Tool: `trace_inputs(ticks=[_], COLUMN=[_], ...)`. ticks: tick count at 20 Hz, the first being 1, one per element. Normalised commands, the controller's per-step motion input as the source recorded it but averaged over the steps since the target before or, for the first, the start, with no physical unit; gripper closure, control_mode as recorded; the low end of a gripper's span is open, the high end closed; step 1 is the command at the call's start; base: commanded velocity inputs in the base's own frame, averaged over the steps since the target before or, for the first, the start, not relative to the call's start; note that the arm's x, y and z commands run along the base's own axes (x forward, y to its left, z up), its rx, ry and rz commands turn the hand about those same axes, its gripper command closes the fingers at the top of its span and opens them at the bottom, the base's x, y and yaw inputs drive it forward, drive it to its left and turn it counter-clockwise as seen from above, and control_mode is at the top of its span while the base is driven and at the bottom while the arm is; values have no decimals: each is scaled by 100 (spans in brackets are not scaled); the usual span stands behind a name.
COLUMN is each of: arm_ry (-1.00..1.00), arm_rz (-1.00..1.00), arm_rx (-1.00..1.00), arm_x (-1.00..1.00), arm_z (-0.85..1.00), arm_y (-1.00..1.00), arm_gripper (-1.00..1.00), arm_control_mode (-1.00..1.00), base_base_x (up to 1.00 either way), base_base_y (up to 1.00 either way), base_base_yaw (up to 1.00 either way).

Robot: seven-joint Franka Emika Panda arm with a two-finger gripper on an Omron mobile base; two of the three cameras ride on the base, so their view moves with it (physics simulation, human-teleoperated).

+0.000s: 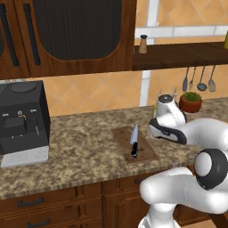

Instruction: Pick up the knife from the drawer and place it on the cutting board. Then place the meat from the plate to the cutting board.

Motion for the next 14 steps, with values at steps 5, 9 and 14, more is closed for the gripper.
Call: trace_inputs(ticks=[5, 9, 14], arm_ry=[14, 19, 9], arm_rz=[-5, 1, -4], arm_rx=[0, 0, 11], arm_x=[0, -2, 0], arm_z=[-2, -54, -20], arm_y=[88, 30, 14], arm_gripper=[100, 100, 100], arm_control_mode=[-100, -100, -100], base_base_x=[0, 0, 0], base_base_y=[0, 0, 0], base_base_yaw=[0, 0, 0])
